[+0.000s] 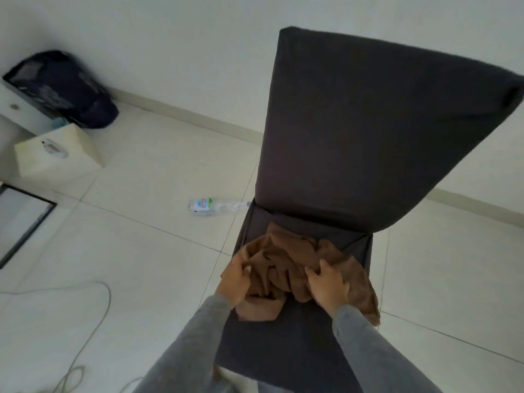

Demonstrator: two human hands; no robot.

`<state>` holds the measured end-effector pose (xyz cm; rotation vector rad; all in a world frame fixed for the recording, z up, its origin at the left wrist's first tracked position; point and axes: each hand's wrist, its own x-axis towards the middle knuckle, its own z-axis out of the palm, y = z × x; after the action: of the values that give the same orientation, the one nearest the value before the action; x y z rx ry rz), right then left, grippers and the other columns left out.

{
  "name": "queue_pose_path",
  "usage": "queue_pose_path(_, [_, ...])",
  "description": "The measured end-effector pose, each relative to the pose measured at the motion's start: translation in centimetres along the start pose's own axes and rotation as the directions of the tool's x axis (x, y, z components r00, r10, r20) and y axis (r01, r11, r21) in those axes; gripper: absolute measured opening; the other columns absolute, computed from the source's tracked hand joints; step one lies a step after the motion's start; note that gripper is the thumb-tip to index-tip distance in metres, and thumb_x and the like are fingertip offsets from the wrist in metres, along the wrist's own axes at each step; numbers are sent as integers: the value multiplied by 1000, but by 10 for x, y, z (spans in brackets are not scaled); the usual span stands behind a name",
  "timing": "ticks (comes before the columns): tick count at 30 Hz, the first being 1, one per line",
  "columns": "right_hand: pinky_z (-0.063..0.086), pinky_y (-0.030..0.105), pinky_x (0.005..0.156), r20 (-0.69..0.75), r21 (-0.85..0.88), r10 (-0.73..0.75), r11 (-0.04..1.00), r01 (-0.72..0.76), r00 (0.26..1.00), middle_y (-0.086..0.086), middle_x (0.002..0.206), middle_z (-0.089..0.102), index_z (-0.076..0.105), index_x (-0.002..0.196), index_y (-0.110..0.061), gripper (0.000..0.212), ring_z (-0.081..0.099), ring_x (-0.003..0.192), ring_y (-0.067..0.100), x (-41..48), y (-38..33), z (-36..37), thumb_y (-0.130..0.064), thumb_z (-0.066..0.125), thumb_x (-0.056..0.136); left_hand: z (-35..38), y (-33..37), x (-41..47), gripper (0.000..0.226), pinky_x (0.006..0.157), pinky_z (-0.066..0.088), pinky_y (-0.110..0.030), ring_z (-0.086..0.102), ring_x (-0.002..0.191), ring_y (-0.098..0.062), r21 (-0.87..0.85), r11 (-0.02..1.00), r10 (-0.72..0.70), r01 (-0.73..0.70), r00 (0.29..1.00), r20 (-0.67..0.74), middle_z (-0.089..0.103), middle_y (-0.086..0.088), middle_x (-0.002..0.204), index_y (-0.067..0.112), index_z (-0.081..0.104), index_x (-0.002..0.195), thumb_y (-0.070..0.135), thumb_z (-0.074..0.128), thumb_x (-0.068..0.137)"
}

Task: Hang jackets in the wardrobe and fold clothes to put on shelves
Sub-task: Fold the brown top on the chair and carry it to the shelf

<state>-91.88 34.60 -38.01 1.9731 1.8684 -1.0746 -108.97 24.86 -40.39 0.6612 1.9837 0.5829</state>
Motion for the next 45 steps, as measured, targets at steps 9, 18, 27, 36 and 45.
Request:
queue_pose_path(9, [42, 47, 96, -221, 366, -102, 913, 180, 970, 4, 107, 61, 50, 99, -23, 10, 57, 103, 29, -98, -37, -58, -31, 50, 93, -89, 115, -76, 16, 65, 41, -25, 49, 79, -16, -219, 935, 296, -278, 954, 54, 50, -6, 86, 16, 41, 85, 22, 41, 99])
queue_pose_path(18, [43, 15, 84, -306, 647, -516, 504, 572, 800, -18, 125, 50, 36, 133, -40, 49, 48, 114, 0, -221, -111, -132, -51, 50, 88, -182, 213, -158, 19, 79, 53, -33, 60, 86, -22, -614, 718, 399, -329, 917, -24, 62, -16, 104, 4, 51, 111, 16, 40, 100])
queue_pose_path(27, [54, 24, 82, -576, 468, -569, 358, 808, 586, -2, 104, 68, 64, 105, -23, 17, 64, 100, 16, -283, -193, -187, -16, 61, 90, -261, 273, -214, 31, 87, 53, -38, 60, 106, -30, -657, 580, 561, -482, 821, -107, 61, -20, 117, -1, 51, 119, 22, 42, 99])
queue_pose_path(36, [53, 33, 83, -775, 477, -341, 236, 846, 532, 3, 97, 68, 63, 99, -18, 18, 64, 94, 19, -341, -270, -254, -31, 52, 95, -284, 237, -246, 70, 100, 44, -32, 54, 114, -13, -294, 640, 764, -710, 629, 145, 54, 8, 126, 27, 40, 132, 62, 63, 75])
queue_pose_path(45, [53, 39, 90, -827, 449, -291, 174, 876, 481, 6, 102, 69, 64, 97, -18, 19, 65, 96, 21, -380, -269, -284, -32, 54, 93, -236, 214, -221, 53, 94, 44, -27, 56, 109, -17, -157, 686, 725, -710, 684, 76, 58, 1, 126, 18, 50, 129, 49, 57, 87])
